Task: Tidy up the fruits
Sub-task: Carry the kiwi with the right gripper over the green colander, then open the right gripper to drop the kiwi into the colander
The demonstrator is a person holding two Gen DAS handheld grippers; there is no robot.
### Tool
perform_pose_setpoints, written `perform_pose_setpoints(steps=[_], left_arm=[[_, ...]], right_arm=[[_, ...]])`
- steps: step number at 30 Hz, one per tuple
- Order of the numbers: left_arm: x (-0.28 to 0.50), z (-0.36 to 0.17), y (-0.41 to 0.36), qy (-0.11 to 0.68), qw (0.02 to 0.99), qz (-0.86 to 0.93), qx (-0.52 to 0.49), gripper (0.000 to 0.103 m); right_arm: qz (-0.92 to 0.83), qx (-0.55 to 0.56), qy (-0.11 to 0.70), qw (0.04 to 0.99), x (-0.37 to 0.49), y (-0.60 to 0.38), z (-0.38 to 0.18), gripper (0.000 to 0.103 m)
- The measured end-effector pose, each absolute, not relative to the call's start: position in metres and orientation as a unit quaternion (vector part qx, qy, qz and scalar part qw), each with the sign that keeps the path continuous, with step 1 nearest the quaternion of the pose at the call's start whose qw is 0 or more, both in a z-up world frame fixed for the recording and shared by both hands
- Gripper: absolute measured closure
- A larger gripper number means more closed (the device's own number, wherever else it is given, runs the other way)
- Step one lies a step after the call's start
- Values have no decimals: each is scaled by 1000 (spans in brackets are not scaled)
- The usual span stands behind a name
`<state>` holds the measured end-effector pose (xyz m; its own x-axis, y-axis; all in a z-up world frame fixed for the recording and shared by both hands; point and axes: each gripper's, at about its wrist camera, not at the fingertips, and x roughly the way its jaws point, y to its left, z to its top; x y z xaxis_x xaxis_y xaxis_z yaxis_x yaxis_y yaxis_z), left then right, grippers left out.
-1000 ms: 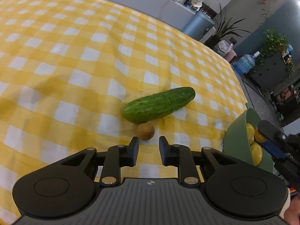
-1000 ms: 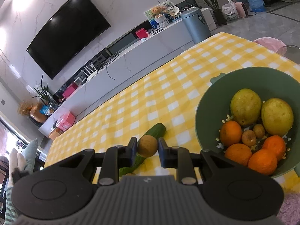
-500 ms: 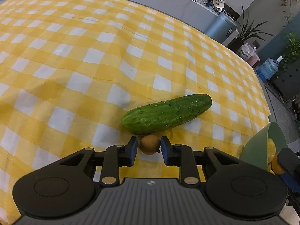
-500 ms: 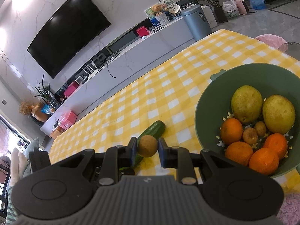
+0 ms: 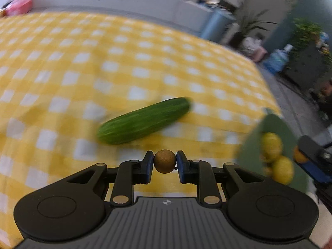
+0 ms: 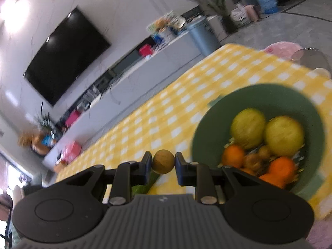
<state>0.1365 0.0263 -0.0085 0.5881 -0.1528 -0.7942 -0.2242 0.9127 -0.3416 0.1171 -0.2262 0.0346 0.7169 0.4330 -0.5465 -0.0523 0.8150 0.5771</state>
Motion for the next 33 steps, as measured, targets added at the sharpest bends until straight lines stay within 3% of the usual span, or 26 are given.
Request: perform_pose_setpoints(steps=[7,16,19,20,22,30,33], left_arm=[[134,30,-29,419,880,-98,-199,77],[153,19,-82,436,862,-164,-202,77],[160,14,-87,441,860,-159,-201,77],[162,12,-88,444,858,-158,-202,77],[166,8,-89,448,856,-158,-206,77],[180,0,-101,448,845,-181,-230,77],[180,-2,-104,448,844,-183,-233,64]], right_arm=[[39,321,324,889,102,-305,32,83],[42,350,358,865,106,-320,9,81],[45,369,365,854,112,-319,-3,63],[43,373,378,846,115,-319,-8,67],[38,373,378,846,118,-321,-10,61],[21,407,354,842,107,-339,-7,60],[20,409,356,840,108,-341,-7,60]])
